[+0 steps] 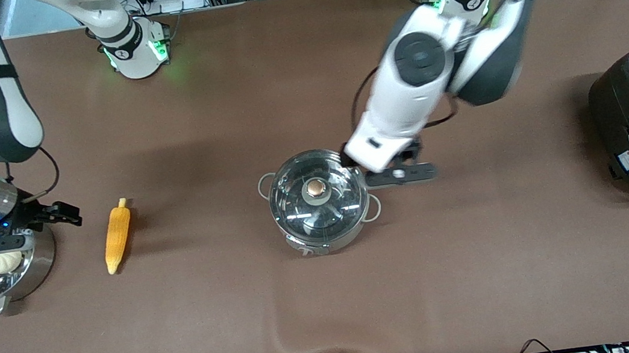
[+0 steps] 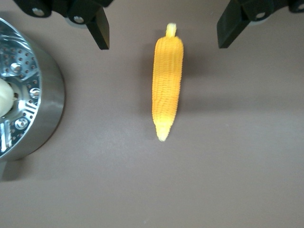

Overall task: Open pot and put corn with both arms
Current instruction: 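Reach the right gripper to the corn while the left gripper reaches the lid knob, then grasp the corn with the right gripper while the left gripper grasps the knob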

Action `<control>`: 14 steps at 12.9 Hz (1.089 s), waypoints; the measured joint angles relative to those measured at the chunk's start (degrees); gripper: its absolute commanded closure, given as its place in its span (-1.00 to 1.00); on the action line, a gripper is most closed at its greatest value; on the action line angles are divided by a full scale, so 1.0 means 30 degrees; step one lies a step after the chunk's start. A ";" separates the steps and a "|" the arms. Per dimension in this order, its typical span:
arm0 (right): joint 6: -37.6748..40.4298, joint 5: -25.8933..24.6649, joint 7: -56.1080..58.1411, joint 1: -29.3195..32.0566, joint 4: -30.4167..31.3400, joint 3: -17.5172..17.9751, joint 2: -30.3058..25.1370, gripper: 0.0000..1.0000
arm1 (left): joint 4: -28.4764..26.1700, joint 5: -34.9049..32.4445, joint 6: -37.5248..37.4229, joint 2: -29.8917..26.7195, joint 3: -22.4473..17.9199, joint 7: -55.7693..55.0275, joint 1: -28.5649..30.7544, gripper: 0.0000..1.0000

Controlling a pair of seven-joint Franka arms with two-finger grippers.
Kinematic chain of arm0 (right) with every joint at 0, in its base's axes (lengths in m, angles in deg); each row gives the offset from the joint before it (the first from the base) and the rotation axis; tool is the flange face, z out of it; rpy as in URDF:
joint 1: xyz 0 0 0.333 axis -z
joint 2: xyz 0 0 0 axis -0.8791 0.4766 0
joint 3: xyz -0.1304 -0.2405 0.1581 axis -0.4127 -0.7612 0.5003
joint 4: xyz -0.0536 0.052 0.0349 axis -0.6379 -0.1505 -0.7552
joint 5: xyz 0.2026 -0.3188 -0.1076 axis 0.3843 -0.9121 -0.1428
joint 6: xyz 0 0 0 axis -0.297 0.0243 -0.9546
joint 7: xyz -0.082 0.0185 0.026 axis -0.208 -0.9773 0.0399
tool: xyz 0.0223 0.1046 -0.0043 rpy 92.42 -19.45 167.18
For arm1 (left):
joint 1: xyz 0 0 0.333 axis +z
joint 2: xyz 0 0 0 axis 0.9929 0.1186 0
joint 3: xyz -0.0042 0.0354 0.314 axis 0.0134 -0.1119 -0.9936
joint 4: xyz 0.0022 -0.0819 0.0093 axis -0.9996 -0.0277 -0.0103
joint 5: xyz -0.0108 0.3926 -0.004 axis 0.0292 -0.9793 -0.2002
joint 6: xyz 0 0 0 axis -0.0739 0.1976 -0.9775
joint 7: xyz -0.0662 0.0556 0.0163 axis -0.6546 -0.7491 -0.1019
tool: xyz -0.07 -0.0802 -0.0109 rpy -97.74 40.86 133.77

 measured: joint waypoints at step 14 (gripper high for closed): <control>-0.5743 0.0100 -0.0548 -0.0102 0.1402 0.0109 0.5213 -0.50 | 0.0559 -0.2773 0.4544 0.3232 -0.1843 -0.2672 -0.3732 0.99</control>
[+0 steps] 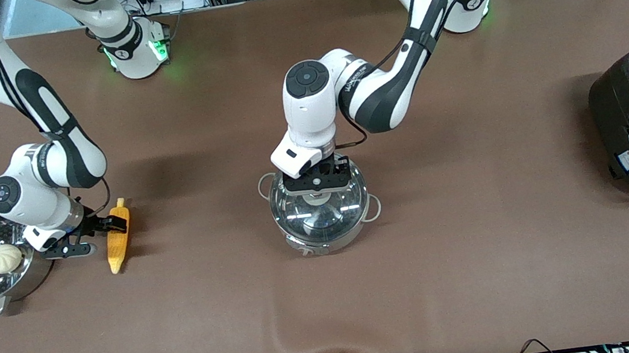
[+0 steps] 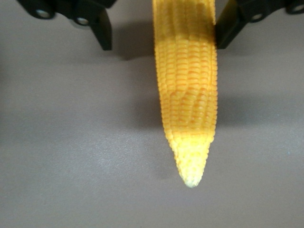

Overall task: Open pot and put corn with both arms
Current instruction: 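Grasp the corn with the right gripper while the left gripper grasps the knob, then lift the glass lid off the pot with the left gripper while the right lifts corn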

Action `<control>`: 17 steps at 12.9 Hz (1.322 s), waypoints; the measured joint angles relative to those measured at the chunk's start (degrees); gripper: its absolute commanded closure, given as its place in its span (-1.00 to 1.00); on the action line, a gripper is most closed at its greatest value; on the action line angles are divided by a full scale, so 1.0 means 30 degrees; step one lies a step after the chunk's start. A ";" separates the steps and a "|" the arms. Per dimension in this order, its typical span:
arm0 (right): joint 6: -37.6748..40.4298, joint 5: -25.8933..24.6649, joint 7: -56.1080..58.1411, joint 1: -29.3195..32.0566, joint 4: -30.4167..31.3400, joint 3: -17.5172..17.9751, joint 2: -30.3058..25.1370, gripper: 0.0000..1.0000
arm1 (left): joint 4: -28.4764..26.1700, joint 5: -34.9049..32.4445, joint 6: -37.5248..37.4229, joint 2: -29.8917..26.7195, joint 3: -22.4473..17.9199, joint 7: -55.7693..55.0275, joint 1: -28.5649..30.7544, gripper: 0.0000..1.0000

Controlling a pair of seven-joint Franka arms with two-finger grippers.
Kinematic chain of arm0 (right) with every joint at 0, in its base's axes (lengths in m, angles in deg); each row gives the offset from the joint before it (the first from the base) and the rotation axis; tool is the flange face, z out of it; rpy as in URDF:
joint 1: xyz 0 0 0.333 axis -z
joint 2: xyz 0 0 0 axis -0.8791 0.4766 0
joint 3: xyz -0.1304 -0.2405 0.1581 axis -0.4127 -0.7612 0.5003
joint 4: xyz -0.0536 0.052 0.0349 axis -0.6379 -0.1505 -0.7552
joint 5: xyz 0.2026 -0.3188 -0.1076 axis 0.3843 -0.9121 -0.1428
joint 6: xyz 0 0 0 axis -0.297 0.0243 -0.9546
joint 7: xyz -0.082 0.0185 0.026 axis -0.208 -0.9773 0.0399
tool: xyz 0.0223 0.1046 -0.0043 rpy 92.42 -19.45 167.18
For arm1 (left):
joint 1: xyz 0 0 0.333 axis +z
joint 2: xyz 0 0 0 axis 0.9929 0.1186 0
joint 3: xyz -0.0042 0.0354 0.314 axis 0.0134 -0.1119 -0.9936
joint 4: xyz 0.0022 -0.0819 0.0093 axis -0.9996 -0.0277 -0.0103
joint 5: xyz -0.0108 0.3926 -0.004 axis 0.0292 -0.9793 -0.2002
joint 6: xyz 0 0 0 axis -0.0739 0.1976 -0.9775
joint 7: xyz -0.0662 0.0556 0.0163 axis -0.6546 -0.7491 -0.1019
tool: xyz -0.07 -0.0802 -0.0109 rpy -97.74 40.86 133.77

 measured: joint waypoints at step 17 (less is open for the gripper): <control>0.9746 0.0159 -0.2148 -0.6319 -0.8145 0.0398 -0.2339 0.68 | 0.0110 0.0036 -0.4283 -0.2222 -0.0341 0.0109 0.6850 1.00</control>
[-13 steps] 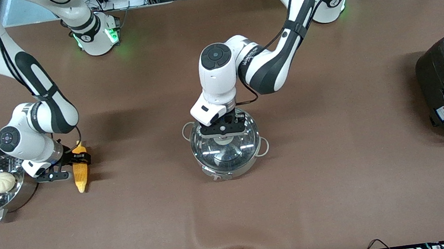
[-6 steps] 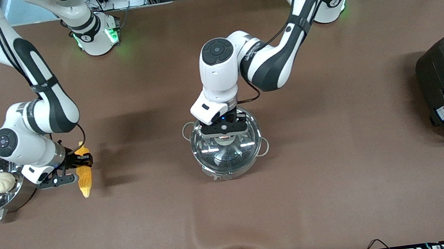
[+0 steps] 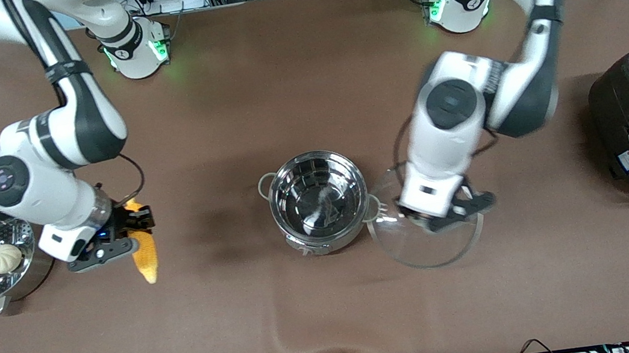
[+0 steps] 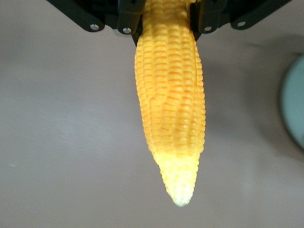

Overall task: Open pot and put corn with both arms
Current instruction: 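Lift the glass lid off the pot with the left gripper while the right lifts corn, then lower the corn into the pot while the left gripper sets the lid down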

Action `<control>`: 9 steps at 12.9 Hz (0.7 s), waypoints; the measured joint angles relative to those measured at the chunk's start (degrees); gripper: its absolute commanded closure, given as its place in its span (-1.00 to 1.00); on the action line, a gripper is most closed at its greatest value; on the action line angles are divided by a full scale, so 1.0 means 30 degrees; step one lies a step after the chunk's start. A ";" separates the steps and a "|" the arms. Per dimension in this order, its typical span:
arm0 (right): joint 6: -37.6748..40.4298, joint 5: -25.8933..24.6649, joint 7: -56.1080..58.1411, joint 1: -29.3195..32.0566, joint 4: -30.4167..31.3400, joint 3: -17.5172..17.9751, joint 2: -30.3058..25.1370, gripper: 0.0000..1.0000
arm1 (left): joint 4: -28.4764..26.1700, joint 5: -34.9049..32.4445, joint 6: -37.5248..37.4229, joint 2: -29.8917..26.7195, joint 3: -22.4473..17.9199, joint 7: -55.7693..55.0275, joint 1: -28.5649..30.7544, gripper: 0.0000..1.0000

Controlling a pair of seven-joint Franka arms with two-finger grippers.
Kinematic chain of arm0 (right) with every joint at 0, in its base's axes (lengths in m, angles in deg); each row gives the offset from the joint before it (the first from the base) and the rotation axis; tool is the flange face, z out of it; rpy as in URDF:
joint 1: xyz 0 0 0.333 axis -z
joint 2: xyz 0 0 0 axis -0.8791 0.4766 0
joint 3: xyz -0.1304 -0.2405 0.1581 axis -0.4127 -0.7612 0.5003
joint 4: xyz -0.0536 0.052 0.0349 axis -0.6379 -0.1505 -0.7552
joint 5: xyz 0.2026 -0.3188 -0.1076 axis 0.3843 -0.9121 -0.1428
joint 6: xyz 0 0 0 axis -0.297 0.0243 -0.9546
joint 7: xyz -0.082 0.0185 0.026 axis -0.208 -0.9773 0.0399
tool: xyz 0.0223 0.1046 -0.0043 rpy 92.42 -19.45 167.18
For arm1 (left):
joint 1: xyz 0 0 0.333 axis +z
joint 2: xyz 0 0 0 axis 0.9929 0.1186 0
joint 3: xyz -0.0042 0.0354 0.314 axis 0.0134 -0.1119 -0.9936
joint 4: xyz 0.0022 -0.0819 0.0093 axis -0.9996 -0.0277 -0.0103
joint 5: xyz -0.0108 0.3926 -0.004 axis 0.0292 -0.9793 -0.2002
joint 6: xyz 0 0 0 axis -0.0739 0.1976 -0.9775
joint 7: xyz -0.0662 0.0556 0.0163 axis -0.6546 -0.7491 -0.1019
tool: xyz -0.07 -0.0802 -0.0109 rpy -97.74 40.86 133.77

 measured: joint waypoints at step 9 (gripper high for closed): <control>-0.0696 0.0242 -1.7017 -0.9308 -0.6893 0.0037 0.5903 0.61 | -0.9502 0.0000 1.0622 -0.0581 0.0185 0.1427 0.2694 -1.00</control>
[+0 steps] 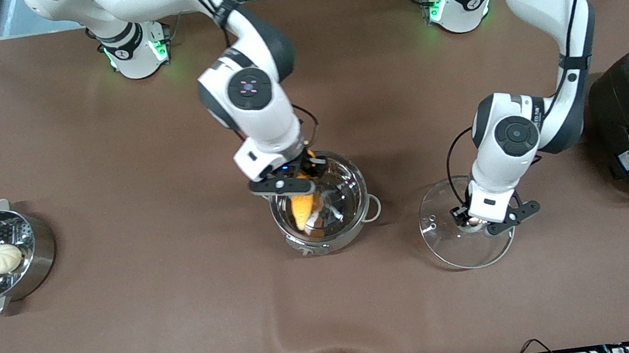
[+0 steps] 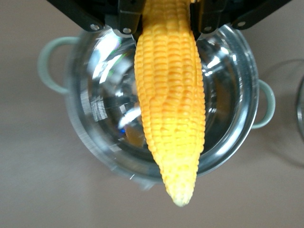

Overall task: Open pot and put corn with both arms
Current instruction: 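Lower the corn into the pot while the left gripper sets the lid down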

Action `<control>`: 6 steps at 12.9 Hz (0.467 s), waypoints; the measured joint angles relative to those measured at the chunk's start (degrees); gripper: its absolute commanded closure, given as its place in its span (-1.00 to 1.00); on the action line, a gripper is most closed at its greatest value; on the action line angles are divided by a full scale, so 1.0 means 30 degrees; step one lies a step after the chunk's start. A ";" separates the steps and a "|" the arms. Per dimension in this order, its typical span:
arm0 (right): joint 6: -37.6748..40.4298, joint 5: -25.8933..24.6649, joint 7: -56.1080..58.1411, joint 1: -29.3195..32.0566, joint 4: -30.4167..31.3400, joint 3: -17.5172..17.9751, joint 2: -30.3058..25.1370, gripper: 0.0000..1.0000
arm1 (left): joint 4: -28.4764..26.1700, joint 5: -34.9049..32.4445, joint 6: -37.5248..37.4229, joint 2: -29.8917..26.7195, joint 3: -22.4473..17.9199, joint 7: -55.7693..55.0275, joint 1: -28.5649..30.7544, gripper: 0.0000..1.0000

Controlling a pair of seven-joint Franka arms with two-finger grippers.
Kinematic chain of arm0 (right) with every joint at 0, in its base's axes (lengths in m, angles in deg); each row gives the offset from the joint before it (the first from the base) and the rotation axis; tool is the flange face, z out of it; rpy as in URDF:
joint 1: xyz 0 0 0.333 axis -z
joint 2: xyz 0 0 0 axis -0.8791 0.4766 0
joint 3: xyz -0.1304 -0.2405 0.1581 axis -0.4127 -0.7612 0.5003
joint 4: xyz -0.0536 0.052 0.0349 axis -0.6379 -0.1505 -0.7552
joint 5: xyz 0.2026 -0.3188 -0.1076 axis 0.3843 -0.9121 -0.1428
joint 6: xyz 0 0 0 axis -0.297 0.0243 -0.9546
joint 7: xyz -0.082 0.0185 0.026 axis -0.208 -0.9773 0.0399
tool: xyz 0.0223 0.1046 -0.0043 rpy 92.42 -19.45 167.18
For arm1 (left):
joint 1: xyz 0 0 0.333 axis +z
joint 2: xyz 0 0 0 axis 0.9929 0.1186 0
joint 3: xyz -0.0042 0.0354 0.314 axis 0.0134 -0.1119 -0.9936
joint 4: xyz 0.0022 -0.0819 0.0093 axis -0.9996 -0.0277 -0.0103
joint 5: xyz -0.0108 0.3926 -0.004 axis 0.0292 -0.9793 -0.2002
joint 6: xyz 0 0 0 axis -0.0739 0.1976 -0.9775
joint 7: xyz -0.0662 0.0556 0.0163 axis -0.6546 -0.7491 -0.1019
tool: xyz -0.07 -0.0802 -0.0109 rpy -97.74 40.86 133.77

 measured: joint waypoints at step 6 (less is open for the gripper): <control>-0.0539 0.0073 -0.0140 -0.0106 -0.0706 -0.0171 0.1899 -1.00 | -0.0075 0.0000 -0.0275 -0.1704 -0.0063 -0.0003 0.0053 -1.00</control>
